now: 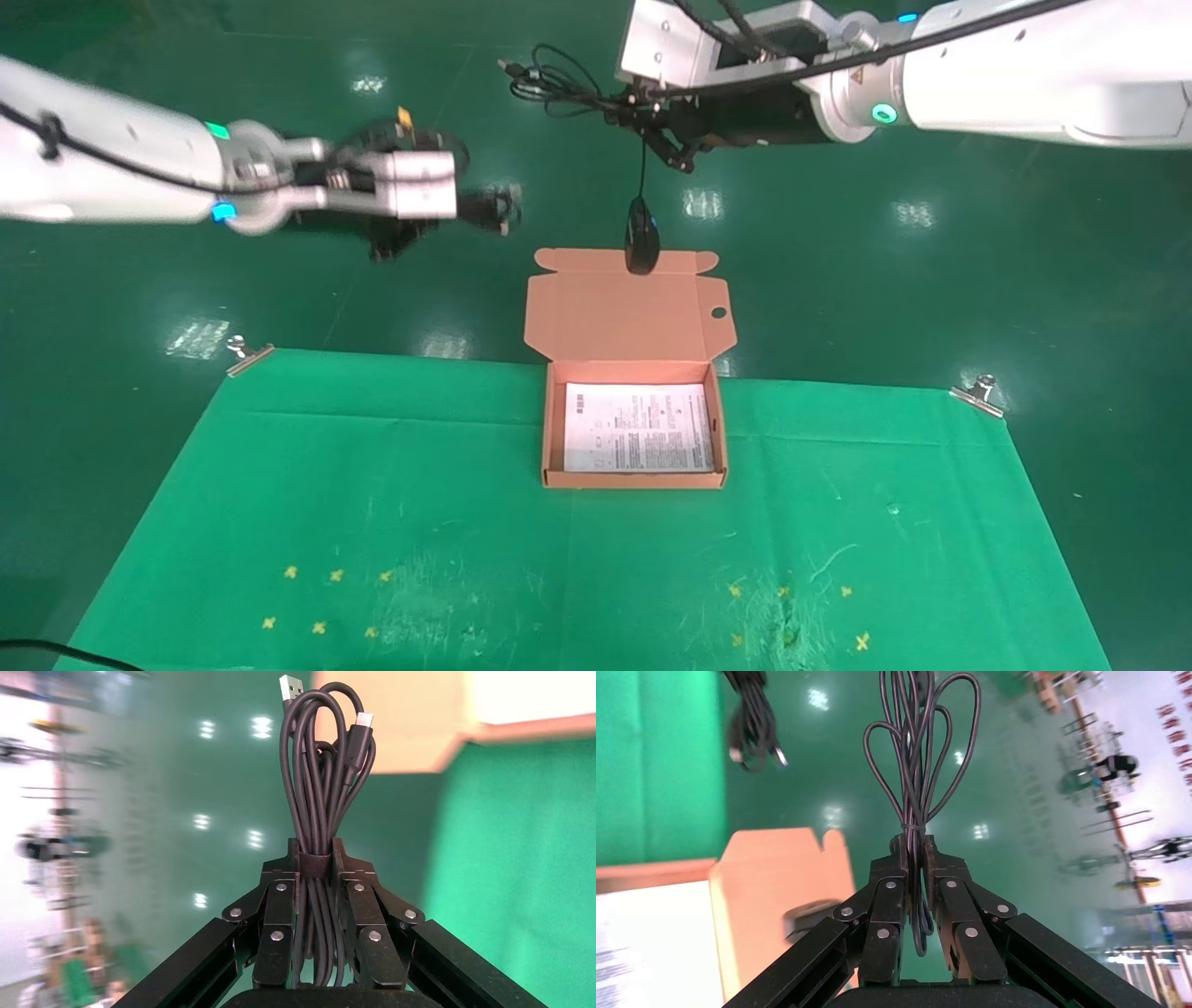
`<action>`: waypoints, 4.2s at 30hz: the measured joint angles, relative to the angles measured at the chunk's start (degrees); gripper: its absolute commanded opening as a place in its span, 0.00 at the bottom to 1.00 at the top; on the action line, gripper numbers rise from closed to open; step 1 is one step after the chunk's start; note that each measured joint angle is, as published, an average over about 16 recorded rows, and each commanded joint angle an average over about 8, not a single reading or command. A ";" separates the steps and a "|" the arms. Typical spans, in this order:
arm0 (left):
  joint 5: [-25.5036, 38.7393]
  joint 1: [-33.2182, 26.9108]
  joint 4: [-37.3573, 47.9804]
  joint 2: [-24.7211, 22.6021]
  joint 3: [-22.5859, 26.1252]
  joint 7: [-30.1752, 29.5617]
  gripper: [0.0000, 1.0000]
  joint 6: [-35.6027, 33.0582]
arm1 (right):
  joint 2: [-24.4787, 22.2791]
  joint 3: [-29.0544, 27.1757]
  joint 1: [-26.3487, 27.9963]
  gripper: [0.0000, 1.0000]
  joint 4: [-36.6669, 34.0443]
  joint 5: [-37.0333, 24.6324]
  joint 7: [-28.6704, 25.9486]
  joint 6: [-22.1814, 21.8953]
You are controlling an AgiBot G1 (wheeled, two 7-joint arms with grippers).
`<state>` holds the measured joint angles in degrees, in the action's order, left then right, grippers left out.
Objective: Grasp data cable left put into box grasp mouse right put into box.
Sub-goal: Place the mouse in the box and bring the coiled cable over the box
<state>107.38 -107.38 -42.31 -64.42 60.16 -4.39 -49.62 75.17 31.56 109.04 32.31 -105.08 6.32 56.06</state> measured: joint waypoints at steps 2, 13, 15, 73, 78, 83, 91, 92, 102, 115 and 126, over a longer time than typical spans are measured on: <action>0.16 0.42 -0.24 0.50 0.30 -0.58 0.00 -0.84 | 0.41 0.31 -0.40 0.00 -0.58 -0.09 0.38 -0.30; 3.97 2.15 -6.00 5.33 2.72 -8.27 0.00 -7.09 | 2.40 4.07 -4.76 0.00 -2.84 0.73 1.87 -2.01; 5.12 2.19 -7.83 6.46 3.20 -10.41 0.00 -8.47 | 2.63 5.22 -5.70 0.00 -2.76 1.27 1.57 -2.37; -2.70 11.13 9.92 -12.21 1.97 3.47 0.00 12.76 | -12.66 27.11 -9.66 1.00 -1.96 10.68 -17.96 -13.96; -8.50 13.54 10.75 -13.82 2.36 9.78 0.00 15.33 | -16.61 26.76 -9.51 1.00 0.67 10.65 -18.11 -13.76; -14.13 15.39 9.83 -14.00 3.69 14.38 0.00 15.52 | -19.59 26.56 -9.84 1.00 3.63 10.66 -18.72 -13.46; -21.18 16.88 8.86 -14.01 6.30 19.35 0.12 14.20 | -22.54 26.57 -10.44 1.00 7.56 10.29 -19.45 -13.30; -21.88 16.96 8.84 -14.01 6.56 19.73 0.25 14.03 | -22.78 26.59 -10.48 1.00 7.92 10.22 -19.48 -13.29; -25.54 17.17 9.00 -14.03 7.86 21.31 1.00 12.98 | -23.82 26.78 -10.63 1.00 9.61 9.70 -19.27 -13.26; -25.48 16.22 6.96 -12.03 7.51 20.20 1.00 12.92 | -23.80 26.62 -10.12 1.00 9.87 9.61 -19.23 -13.46; -24.22 11.86 0.44 -6.50 6.84 15.02 1.00 13.82 | -24.48 26.68 -5.83 1.00 13.04 6.97 -17.83 -13.28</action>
<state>83.16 -95.51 -41.87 -70.92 67.00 10.63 -35.80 50.69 58.23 103.21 45.34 -98.10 -11.51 42.78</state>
